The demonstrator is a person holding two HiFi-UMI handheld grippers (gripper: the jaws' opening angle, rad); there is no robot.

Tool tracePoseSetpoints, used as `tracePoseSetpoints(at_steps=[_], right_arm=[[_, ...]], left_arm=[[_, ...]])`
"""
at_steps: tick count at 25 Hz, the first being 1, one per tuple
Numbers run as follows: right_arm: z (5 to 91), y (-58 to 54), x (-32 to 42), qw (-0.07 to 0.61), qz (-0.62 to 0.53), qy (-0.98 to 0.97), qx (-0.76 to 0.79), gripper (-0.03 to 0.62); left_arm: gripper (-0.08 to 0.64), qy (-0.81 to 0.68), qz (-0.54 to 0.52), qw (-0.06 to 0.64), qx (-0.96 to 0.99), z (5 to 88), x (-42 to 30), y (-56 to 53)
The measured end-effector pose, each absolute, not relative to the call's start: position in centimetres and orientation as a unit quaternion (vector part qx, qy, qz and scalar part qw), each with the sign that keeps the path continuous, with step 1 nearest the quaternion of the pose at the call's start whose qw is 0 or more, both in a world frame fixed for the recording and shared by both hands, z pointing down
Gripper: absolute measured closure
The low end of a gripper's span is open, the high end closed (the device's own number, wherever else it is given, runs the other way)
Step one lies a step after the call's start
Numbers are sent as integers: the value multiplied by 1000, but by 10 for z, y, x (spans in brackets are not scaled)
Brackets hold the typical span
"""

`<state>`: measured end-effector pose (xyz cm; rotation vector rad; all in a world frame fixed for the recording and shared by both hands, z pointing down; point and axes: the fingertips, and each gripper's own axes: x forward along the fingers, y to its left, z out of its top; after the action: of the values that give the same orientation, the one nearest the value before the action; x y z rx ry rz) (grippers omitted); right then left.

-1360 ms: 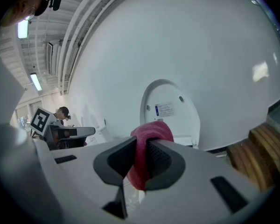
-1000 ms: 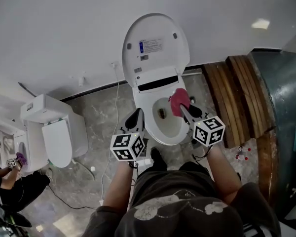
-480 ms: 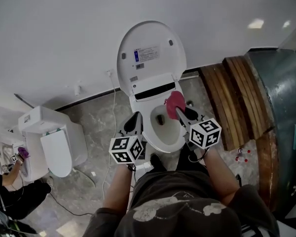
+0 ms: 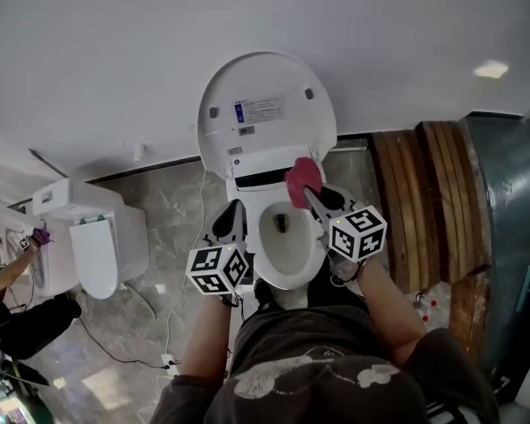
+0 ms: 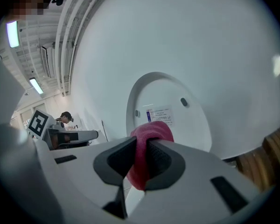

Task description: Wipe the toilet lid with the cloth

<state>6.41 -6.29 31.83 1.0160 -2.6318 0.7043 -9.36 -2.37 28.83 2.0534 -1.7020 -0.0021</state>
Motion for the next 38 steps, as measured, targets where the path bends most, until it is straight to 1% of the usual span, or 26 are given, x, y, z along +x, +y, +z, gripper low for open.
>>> tracePoseSetpoints(at_steps=[8, 12, 19, 30, 38], right_arm=[[319, -123, 93, 121, 231, -916, 304, 543], [321, -138, 84, 126, 228, -924, 279, 543], [310, -149, 44, 116, 217, -931, 269, 543], [294, -182, -59, 92, 197, -926, 309, 543], [277, -213, -118, 73, 166, -939, 292, 543]], left_arm=[[554, -657, 0, 215, 723, 279, -64, -60], [554, -672, -8, 207, 711, 270, -67, -71], [554, -673, -18, 194, 713, 260, -93, -88], [554, -623, -27, 190, 758, 258, -160, -142], [554, -613, -37, 179, 769, 256, -183, -176]])
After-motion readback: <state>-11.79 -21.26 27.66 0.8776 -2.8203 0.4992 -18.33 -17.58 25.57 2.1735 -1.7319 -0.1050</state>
